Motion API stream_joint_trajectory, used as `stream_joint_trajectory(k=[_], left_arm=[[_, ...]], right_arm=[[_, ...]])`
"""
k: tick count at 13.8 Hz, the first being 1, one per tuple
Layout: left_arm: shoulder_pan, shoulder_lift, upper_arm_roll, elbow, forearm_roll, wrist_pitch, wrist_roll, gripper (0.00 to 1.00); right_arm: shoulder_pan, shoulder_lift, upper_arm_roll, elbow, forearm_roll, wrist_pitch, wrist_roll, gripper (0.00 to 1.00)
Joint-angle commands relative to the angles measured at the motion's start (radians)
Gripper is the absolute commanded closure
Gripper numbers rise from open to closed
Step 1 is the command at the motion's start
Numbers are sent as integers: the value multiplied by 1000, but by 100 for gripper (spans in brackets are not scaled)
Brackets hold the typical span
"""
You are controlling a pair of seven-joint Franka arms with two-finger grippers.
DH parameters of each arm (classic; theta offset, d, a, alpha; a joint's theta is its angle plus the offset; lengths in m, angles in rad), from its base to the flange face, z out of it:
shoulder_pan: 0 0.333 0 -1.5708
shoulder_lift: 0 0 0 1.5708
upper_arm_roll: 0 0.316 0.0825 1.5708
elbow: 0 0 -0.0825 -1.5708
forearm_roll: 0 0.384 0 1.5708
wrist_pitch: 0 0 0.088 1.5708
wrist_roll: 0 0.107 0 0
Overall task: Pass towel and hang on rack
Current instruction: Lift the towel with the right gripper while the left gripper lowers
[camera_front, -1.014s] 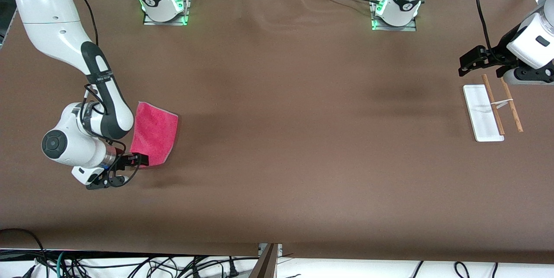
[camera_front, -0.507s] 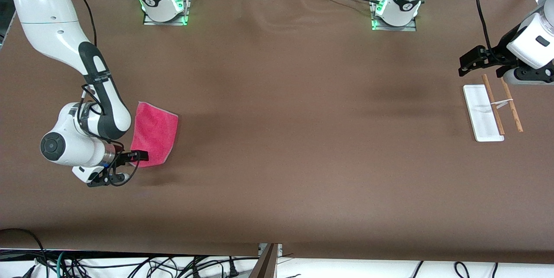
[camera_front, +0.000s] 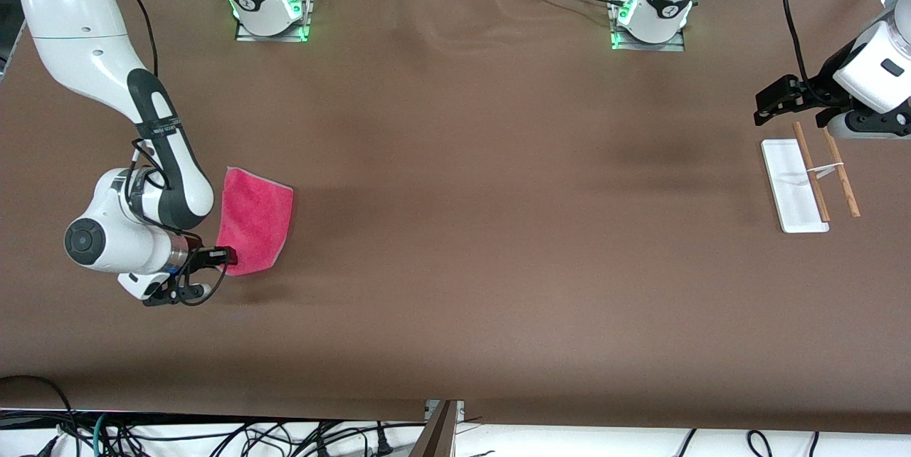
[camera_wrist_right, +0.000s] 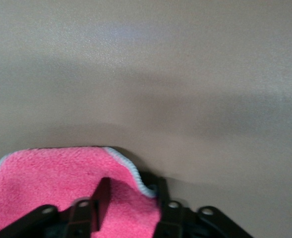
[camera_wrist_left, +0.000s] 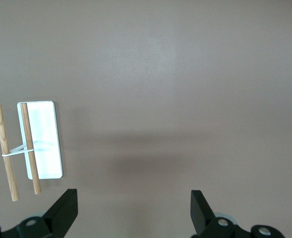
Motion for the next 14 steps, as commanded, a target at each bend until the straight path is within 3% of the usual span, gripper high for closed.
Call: stream_joint_trajectory(k=[1, 2, 3, 10, 14], left_arm=[[6, 15, -7, 32, 21, -24, -3, 0], [6, 15, -7, 32, 22, -24, -3, 0], [6, 15, -7, 32, 22, -24, -3, 0], [6, 15, -5, 32, 21, -25, -3, 0], [6, 15, -5, 32, 21, -25, -3, 0]], right_arm=[[-11, -13, 10, -12, 21, -13, -9, 81], [-10, -15, 10, -12, 21, -17, -9, 96], [-7, -18, 10, -12, 21, -17, -9, 100], [7, -86, 13, 44, 20, -54, -14, 100], [15, -138, 28, 213, 15, -282, -11, 100]])
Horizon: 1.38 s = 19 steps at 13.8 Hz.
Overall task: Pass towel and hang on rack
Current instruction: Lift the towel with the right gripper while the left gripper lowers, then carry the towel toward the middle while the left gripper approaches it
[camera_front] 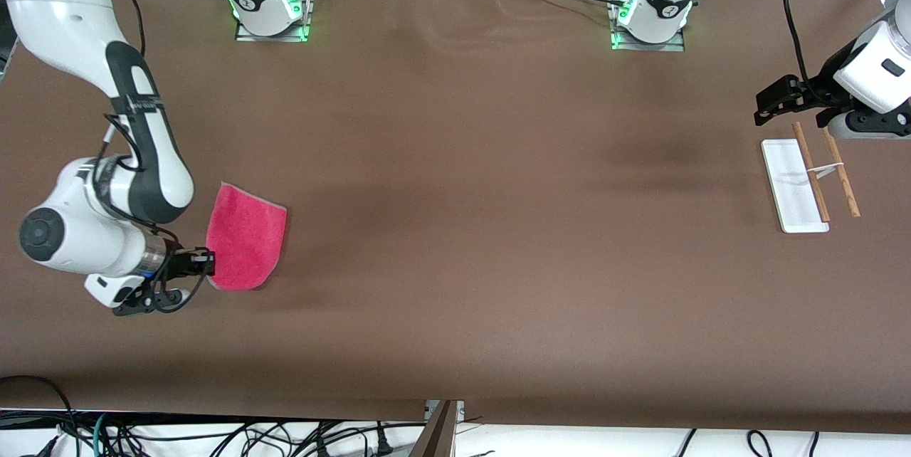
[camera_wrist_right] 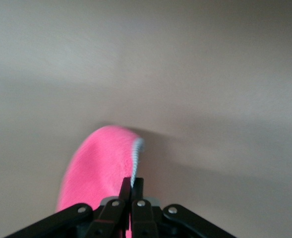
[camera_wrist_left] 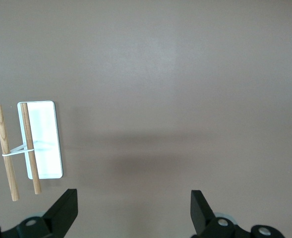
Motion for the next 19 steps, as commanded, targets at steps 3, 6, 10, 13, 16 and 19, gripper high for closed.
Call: stream_joint_trajectory(k=[3, 6, 10, 13, 16, 19], left_arm=[[4, 23, -7, 32, 22, -24, -4, 0], [2, 37, -9, 32, 18, -40, -4, 0], [4, 63, -9, 32, 10, -44, -4, 0], [4, 78, -9, 35, 7, -63, -1, 0], [2, 93, -9, 32, -31, -100, 122, 0], [1, 139, -9, 33, -93, -120, 284, 0]], right_arm=[[38, -46, 14, 212, 11, -232, -6, 100], [89, -95, 12, 230, 11, -243, 32, 100], [197, -117, 9, 284, 2, -244, 90, 100], [302, -119, 9, 312, 3, -231, 205, 100], [398, -117, 8, 329, 2, -202, 303, 100], [493, -117, 9, 339, 2, -186, 392, 100]])
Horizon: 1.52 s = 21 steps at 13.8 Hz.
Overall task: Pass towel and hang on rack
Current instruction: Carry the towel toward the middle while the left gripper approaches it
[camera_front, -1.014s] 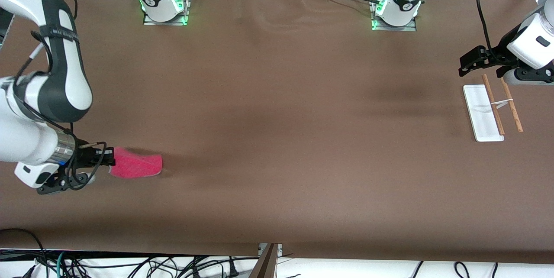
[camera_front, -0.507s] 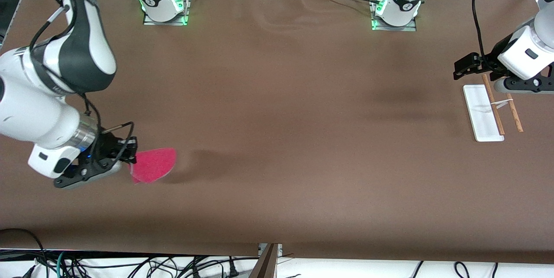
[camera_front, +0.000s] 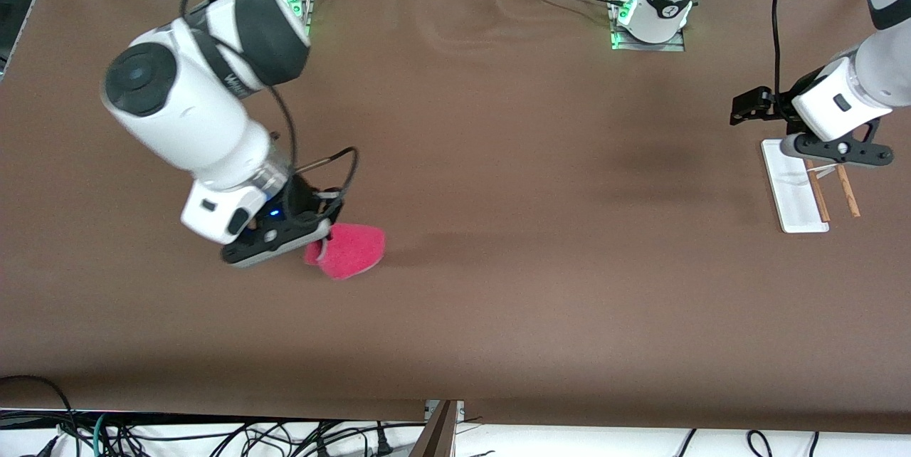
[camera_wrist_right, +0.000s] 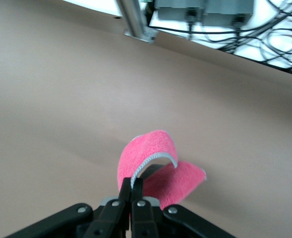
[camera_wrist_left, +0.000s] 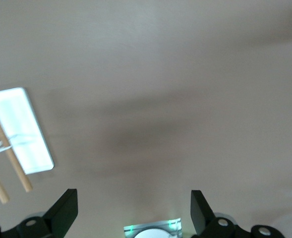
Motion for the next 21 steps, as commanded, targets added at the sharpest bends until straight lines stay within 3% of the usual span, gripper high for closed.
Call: stream_joint_trajectory(k=[1, 9, 14, 19, 21], left_arm=[[4, 55, -2, 33, -99, -21, 118, 0], [3, 148, -2, 16, -411, -6, 530, 0], [0, 260, -3, 7, -563, 46, 817, 0], [-7, 289, -5, -141, -759, 215, 1135, 0], [-11, 288, -41, -198, -813, 284, 1230, 0]], right_arm=[[91, -2, -11, 22, 2, 13, 108, 100], [286, 9, -13, 21, 0, 185, 149, 100], [378, 22, -16, 21, -35, 228, 191, 100], [431, 39, -17, 21, -55, 248, 243, 100], [437, 39, -16, 21, -55, 256, 243, 100]])
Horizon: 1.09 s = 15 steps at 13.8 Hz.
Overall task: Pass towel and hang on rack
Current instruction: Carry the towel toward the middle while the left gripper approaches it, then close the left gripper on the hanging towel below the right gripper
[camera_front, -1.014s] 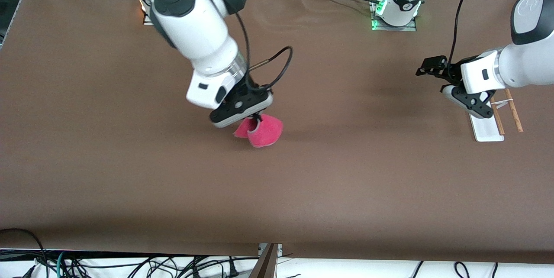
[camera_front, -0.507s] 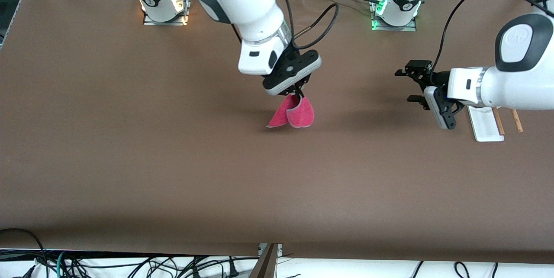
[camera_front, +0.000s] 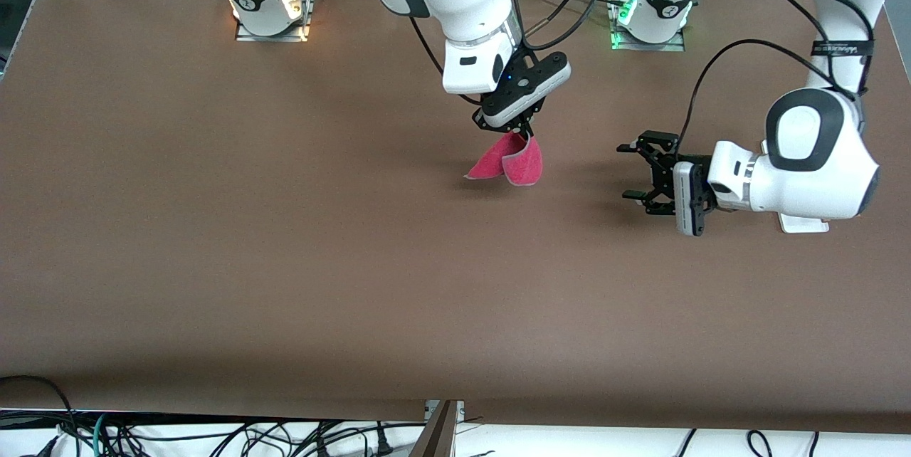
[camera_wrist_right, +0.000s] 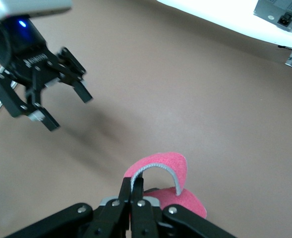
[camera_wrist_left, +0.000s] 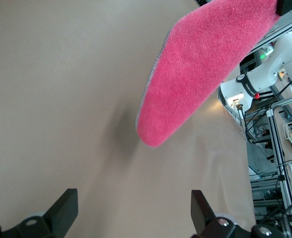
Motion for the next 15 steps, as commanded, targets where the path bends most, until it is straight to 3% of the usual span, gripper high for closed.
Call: stream_joint_trajectory(k=[1, 8, 10, 15], left_arm=[[-7, -28, -51, -93, -78, 110, 124, 0], [-7, -37, -212, -205, -165, 391, 148, 0], [-7, -34, -214, -205, -174, 395, 174, 0], [-1, -26, -212, -285, -421, 395, 515, 0]], right_arm=[[16, 7, -11, 15, -16, 10, 25, 100], [14, 9, -11, 15, -16, 13, 14, 100], [14, 9, -11, 15, -16, 13, 13, 100], [13, 9, -11, 15, -16, 13, 10, 100]])
